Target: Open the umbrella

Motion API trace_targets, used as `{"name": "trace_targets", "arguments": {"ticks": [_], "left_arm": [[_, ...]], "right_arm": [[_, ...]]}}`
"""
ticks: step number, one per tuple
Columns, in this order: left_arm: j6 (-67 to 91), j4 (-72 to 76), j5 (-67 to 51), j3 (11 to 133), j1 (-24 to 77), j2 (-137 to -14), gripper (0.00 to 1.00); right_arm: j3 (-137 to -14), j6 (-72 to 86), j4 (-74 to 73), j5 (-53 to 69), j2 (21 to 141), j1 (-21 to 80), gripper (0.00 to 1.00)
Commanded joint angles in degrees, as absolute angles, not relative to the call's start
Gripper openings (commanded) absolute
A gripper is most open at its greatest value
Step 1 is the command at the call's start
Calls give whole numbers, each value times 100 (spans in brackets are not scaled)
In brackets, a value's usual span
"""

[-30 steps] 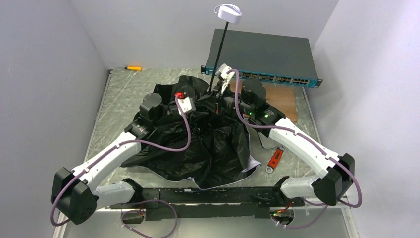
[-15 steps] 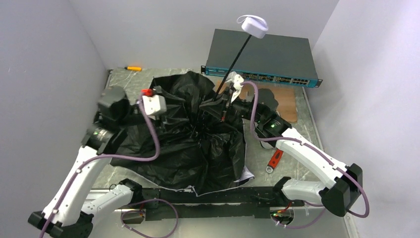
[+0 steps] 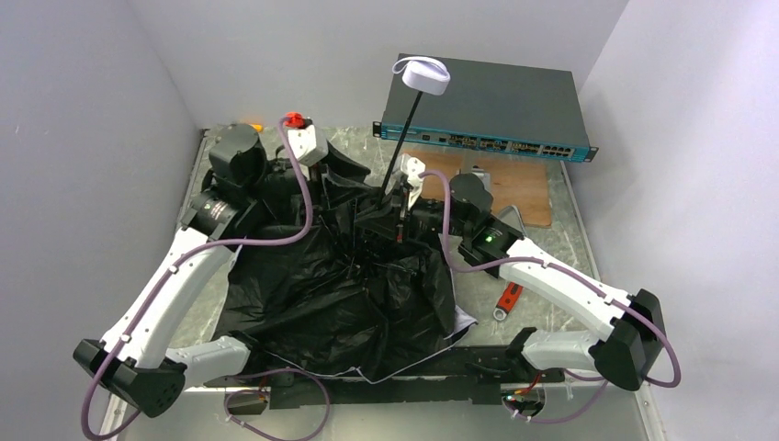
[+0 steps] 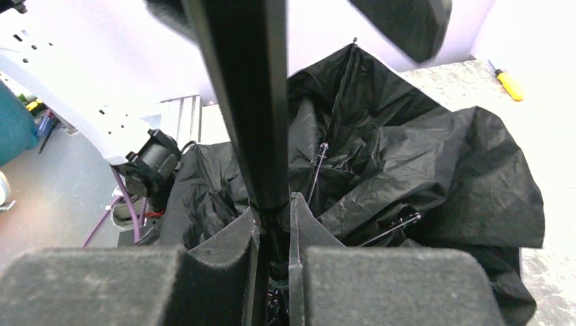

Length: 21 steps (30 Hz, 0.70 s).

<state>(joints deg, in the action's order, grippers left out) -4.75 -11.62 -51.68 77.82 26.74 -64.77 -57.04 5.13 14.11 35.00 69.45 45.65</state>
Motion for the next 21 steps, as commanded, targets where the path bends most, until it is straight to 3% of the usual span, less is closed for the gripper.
{"name": "trace_targets", "arguments": {"ticks": [1,8,16,18,21], "left_arm": [[-67,-585,-5405,7778,2928,-6364,46],[262,-260,-5753,7501,3048,-6228,54],[294,-290,-5099,7640,3229,-6494,48],[368,-248,-5065,7676,3241,-6594,42],[448,-162,-5169,7631,3243,-6691,23]], "right_arm": [[-5985,285,1871,3534,6944,4665,0],[-6006,84,1721,3471,7019,4699,0],[-6005,-158,1676,3504,7106,4735,0],[-5980,-260,1622,3441,7107,4730,0],[-5906,-419,1523,3272,7085,4729,0]]}}
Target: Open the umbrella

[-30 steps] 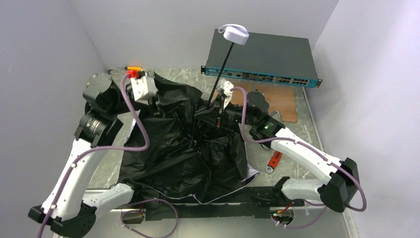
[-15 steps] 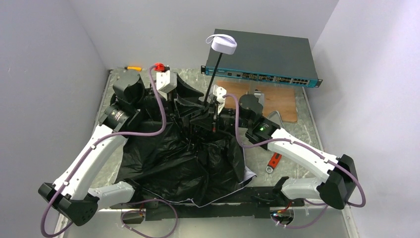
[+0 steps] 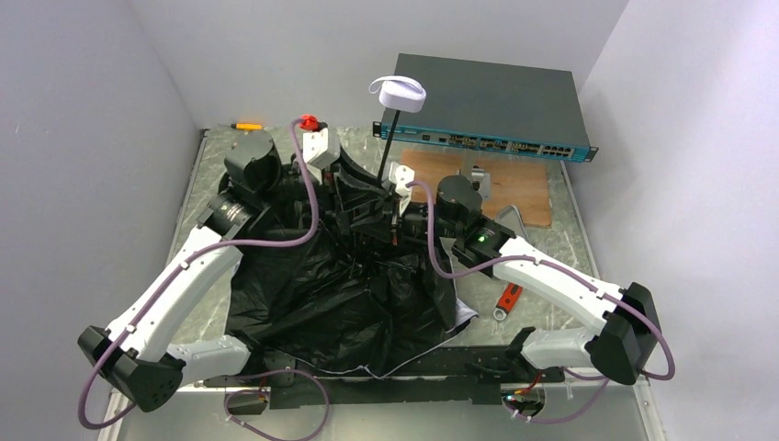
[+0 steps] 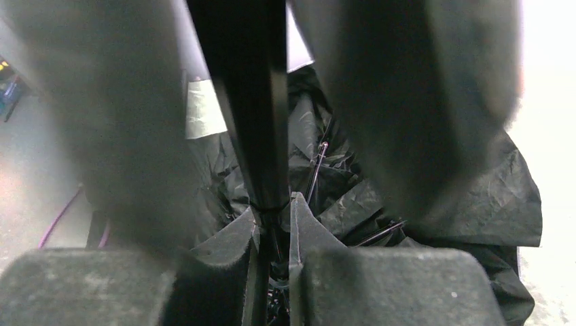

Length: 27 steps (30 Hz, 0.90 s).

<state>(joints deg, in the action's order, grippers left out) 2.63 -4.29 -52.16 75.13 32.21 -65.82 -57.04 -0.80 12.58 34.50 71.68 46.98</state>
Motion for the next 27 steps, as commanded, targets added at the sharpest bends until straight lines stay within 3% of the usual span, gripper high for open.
{"name": "trace_targets", "arguments": {"ticks": [1,2,5,6,8,14,21,27], "left_arm": [[456,-146,-5257,7615,3238,-6704,13],[434,-173,-5313,7582,3234,-6706,2],[292,-332,-5570,7426,3065,-6600,0],[389,-213,-5760,7299,2932,-6560,0],[608,403,-6036,6874,2650,-6443,0],[-806,423,-6629,5986,2496,-6236,0],[-1856,169,-6558,5565,2496,-5915,0],[-1827,239,-6512,5647,2492,-5850,0]], "right_arm": [[-5880,-450,1490,3218,7085,4731,0],[-5858,-456,1437,3151,7064,4728,2],[-5797,-661,796,3083,6890,4469,56],[-5732,-797,544,3048,6773,4339,64],[-5420,-1034,202,3124,6485,3999,68],[-4644,-2500,-837,3150,6096,3768,66],[-4873,-3110,-616,3187,6878,4325,37],[-4768,-3507,423,2998,7623,4724,22]]}}
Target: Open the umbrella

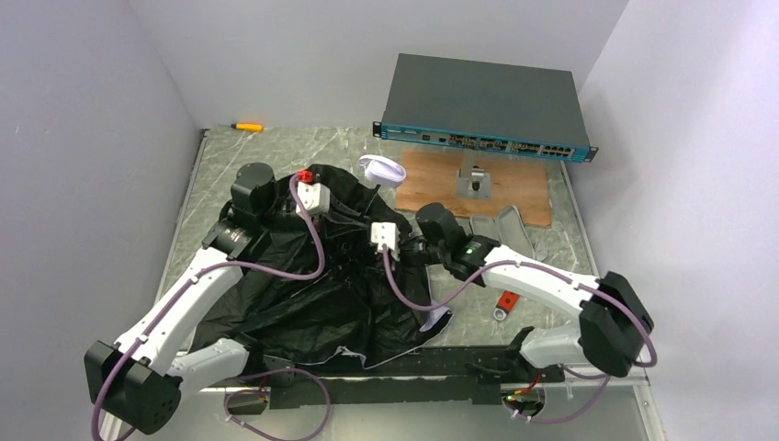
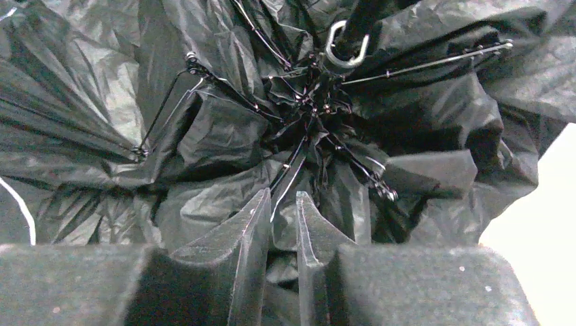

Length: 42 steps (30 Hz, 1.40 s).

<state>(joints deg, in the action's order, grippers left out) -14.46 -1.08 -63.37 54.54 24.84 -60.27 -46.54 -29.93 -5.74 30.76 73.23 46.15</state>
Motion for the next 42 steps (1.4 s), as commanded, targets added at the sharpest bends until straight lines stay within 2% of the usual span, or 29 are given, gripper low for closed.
{"name": "trace_targets", "arguments": {"ticks": [1,8,13,19,26,34,38,42], "left_arm": [[-1898,129,-6520,5677,2490,-5839,0],[-1680,293,-6627,5671,2470,-5765,0],[-1676,227,-6793,5905,2465,-5718,0],[-1883,-364,-6983,6383,2461,-5675,0],[-1856,-417,-7151,6467,2057,-5619,0],[-1925,-381,-7081,6769,1342,-5952,0],[-1983,-358,-7253,6841,1308,-6194,0],[-1982,-288,-7331,6819,1484,-6299,0]], "right_arm": [[-4725,-3607,622,2949,7744,4728,22],[-4547,-4143,1651,2639,8215,4738,21],[-4670,-4312,1459,2310,8632,4720,52],[-4789,-4554,471,1937,9264,4393,70],[-4695,-4646,-781,1941,9075,3650,74],[-4257,-4737,-1520,1974,8399,3341,79],[-4731,-4209,-1643,2550,8169,3337,76],[-5210,-3429,-1154,3328,7778,3414,76]]}}
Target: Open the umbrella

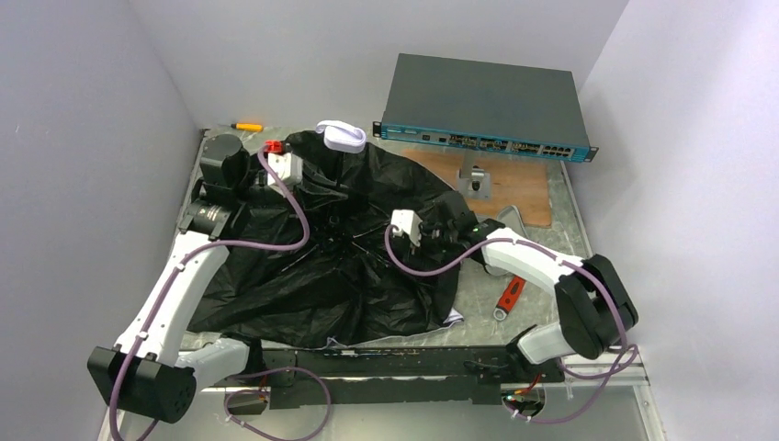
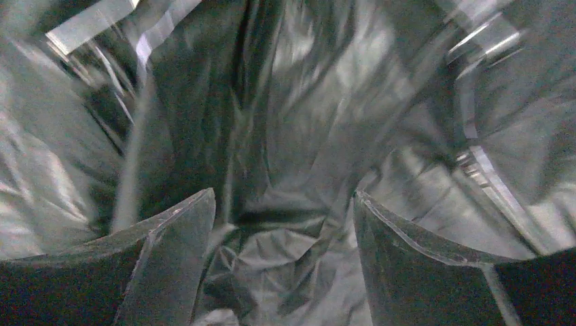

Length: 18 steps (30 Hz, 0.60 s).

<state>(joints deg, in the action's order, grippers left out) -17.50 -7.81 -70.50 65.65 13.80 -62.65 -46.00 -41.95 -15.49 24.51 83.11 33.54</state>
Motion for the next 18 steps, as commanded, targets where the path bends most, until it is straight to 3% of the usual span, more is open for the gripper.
{"name": "trace_targets", "arguments": {"ticks": [1,9,13,16,18], "left_arm": [[-2021,-304,-7304,6825,1503,-6309,0],[-1841,-156,-7248,6856,1521,-6316,0],[-1585,172,-7120,6773,1530,-6302,0],[-1405,313,-6920,6787,1530,-6342,0],[-1309,374,-6801,6841,1528,-6390,0]], "right_arm": [[-5261,-3246,-977,3444,7683,3448,76],[-5660,-1731,564,3560,7272,3855,71],[-5851,-1212,1361,3334,7618,4257,54],[-5901,-1059,1582,3412,7969,4558,33],[-5813,-1290,1624,3589,8202,4765,27]]}}
